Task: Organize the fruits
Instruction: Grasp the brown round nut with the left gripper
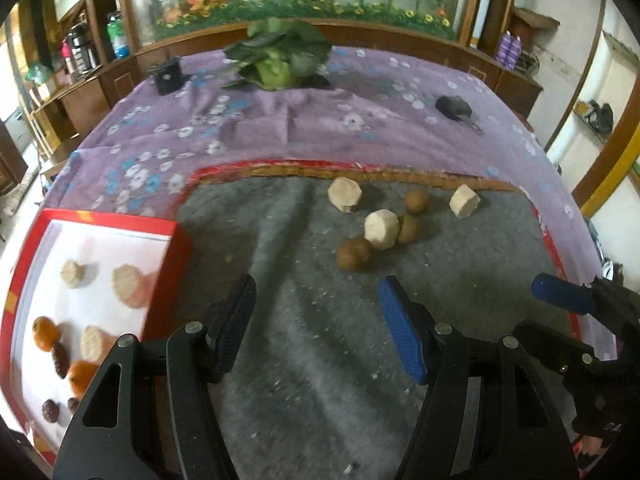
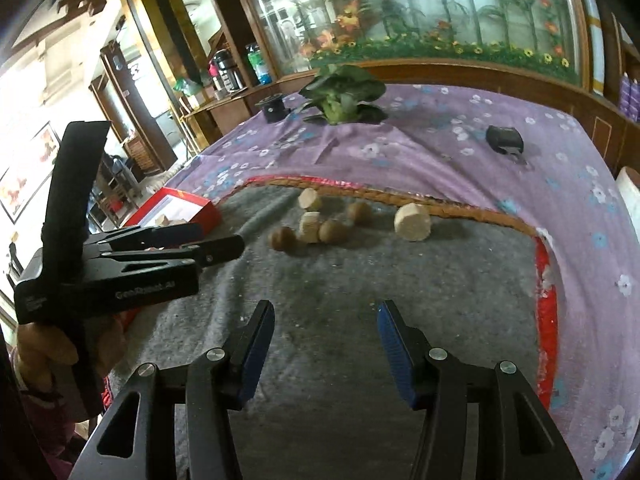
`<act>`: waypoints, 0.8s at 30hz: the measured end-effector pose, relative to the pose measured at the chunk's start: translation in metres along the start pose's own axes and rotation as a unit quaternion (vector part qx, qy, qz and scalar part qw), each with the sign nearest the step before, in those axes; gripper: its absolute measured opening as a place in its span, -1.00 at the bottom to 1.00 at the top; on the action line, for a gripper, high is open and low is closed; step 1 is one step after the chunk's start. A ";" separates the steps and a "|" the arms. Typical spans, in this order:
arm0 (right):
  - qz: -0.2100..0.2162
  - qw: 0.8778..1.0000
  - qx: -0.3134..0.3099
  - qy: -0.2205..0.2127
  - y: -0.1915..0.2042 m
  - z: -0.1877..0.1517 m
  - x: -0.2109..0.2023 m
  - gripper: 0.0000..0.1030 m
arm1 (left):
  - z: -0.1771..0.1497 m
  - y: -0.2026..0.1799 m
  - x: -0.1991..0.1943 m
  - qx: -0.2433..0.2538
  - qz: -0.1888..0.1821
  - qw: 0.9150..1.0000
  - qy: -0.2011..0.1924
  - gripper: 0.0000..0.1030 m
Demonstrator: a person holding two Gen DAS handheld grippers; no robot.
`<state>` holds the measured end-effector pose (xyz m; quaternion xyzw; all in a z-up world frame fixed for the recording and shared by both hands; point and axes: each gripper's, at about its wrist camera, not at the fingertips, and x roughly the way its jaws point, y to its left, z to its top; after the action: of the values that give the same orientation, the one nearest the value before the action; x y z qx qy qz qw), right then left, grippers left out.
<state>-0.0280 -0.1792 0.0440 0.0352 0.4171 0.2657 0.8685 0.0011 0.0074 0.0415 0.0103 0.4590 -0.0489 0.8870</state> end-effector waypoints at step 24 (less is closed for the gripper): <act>-0.016 1.000 0.004 0.004 -0.026 0.023 0.026 0.02 | 0.009 -0.008 0.038 0.027 -0.015 1.000 0.008 -0.53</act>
<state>0.0140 -0.1848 0.0331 0.0308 0.4225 0.2497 0.8708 0.0301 -0.0044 0.0159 0.0279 0.4649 -0.0740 0.8818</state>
